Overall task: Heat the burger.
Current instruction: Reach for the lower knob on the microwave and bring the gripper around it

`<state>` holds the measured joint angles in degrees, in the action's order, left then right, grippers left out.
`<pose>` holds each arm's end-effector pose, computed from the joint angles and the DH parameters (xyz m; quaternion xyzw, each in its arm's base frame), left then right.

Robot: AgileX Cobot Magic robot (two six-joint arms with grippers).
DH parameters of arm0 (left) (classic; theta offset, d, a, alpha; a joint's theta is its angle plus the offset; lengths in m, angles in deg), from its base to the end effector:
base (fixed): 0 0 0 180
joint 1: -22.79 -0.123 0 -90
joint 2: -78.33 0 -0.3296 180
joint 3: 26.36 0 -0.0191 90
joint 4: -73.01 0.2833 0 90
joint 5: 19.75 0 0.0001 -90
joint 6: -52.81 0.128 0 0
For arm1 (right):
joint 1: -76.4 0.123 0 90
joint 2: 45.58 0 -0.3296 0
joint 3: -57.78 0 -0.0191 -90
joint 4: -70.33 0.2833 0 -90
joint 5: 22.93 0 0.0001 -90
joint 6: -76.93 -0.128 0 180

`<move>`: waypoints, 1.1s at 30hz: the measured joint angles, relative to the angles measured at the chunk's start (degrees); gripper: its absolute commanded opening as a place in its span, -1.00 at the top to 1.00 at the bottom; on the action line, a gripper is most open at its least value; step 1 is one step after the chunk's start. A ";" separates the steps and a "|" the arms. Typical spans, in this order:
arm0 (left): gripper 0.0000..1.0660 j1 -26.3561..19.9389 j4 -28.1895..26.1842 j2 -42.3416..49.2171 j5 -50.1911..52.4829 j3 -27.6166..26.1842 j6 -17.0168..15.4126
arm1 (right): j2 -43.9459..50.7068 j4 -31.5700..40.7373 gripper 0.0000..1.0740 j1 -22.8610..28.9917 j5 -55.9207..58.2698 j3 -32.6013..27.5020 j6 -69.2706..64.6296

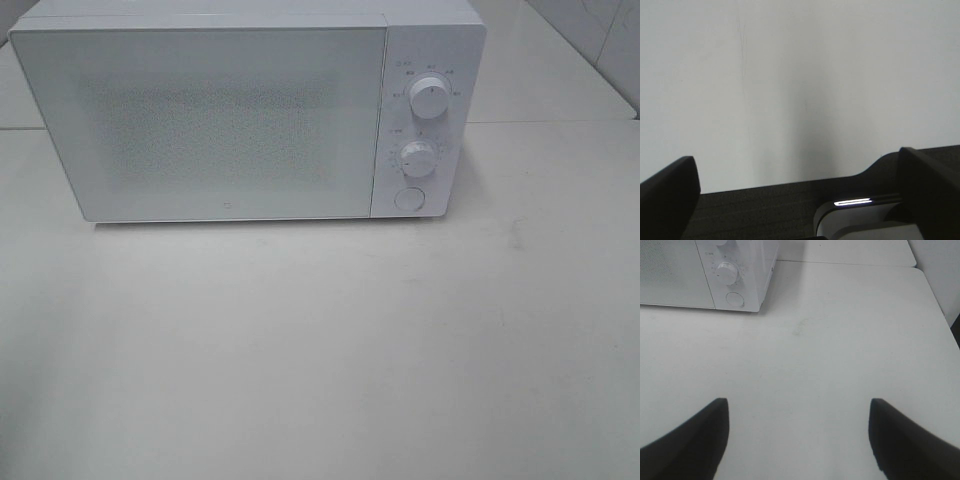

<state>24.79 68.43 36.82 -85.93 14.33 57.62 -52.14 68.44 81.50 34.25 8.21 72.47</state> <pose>0.0979 -0.0128 0.2901 0.0515 0.9600 -0.0329 0.2731 0.0149 -0.0022 0.2837 -0.0045 0.8353 0.0294 0.5491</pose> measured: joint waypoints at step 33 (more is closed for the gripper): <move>-0.88 0.00 -4.07 35.07 4.01 7.73 -0.06 | 0.00 0.00 -0.40 0.00 0.00 0.00 0.00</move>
<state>24.79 64.36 71.89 -81.91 22.07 57.57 -52.14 68.44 81.50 34.25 8.21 72.47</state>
